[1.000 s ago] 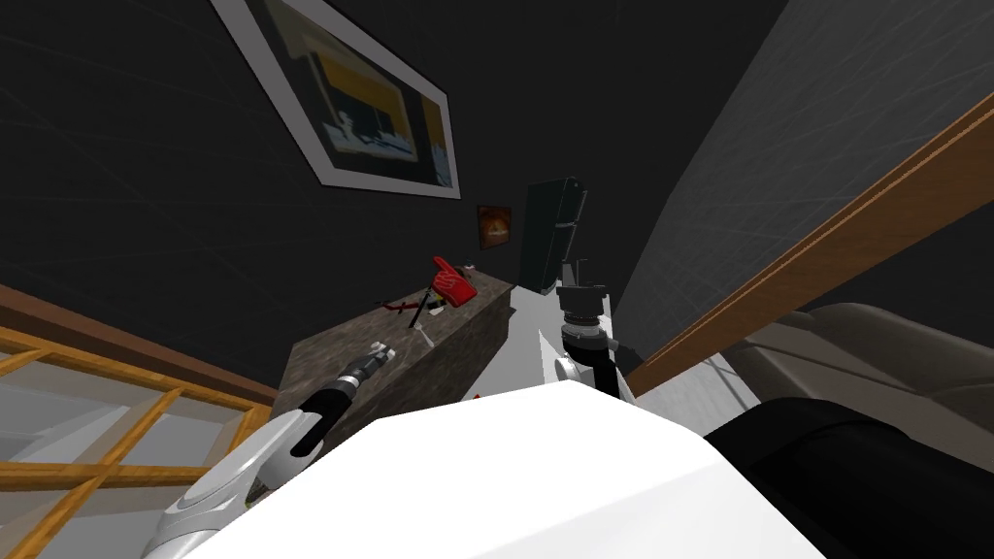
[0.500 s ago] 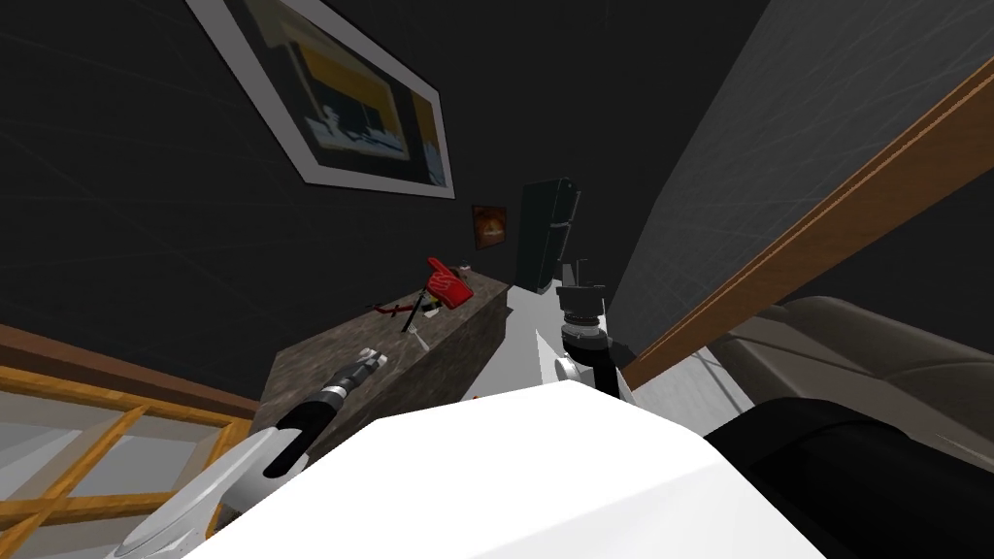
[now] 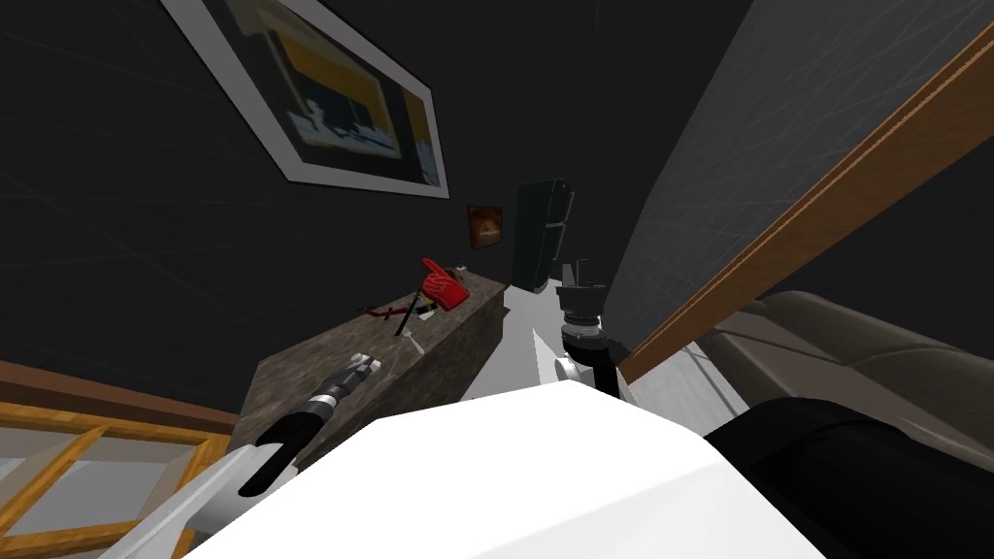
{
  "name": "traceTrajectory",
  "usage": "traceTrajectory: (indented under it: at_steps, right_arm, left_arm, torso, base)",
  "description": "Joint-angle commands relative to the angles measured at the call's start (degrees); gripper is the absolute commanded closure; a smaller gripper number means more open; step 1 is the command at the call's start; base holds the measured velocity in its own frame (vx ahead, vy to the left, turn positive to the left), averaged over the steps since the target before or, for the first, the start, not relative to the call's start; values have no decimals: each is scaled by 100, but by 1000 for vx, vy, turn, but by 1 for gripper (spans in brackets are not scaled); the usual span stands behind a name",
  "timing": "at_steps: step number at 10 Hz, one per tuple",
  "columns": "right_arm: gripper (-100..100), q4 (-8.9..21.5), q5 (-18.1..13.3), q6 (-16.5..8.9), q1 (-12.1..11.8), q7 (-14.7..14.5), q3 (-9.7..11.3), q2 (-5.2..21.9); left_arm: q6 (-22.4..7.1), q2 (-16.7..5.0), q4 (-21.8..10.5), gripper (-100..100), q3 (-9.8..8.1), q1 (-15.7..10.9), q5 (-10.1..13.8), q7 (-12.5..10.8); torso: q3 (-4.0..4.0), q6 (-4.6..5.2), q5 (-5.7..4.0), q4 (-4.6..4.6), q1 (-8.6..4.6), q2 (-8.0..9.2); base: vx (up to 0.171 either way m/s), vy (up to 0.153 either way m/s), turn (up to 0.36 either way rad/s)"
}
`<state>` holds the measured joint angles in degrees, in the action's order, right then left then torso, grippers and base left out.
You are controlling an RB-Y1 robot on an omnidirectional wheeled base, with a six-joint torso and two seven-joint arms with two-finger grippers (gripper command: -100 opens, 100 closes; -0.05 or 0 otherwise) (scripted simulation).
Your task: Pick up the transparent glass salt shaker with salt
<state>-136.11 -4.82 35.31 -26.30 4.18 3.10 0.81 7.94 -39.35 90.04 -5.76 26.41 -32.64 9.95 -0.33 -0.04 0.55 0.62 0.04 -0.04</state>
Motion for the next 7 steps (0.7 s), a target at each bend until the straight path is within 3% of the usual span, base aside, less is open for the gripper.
traceTrajectory:
  at_steps: [1, 2, 3, 5, 6, 7]
  right_arm:
    - [0, 0, 0, 0, 0, 0, 0, 0]
    - [0, 0, 0, 0, 0, 0, 0, 0]
    - [0, 0, 0, 0, 0, 0, 0, 0]
    - [0, 0, 0, 0, 0, 0, 0, 0]
    - [0, 0, 0, 0, 0, 0, 0, 0]
    - [0, 0, 0, 0, 0, 0, 0, 0]
  left_arm:
    - [42, -16, 21, 100, -52, 77, 286, 286]
    - [42, -16, 21, 100, -52, 77, 374, 347]
    - [66, -42, 149, 100, -204, 349, 582, 576]
    - [66, -42, 149, 100, -204, 367, 932, 880]
    - [66, -42, 149, 100, -204, 367, 1014, 934]
    - [70, -45, 149, 100, -204, 365, 943, 874]
  torso:
    - [0, 0, 0, 0, 0, 0]
    - [1, -3, 0, 0, 2, 2]
    - [2, -3, 1, -1, 3, 4]
    - [1, 0, -1, -1, -1, 1]
    - [2, -2, -1, -1, 1, 2]
    - [3, -2, 0, -2, 2, 4]
  base:
    - [8, -4, 13]
    - [3, -1, 14]
    - [14, -15, -136]
    - [12, -6, -39]
    - [0, 0, 0]
    - [0, 0, 0]
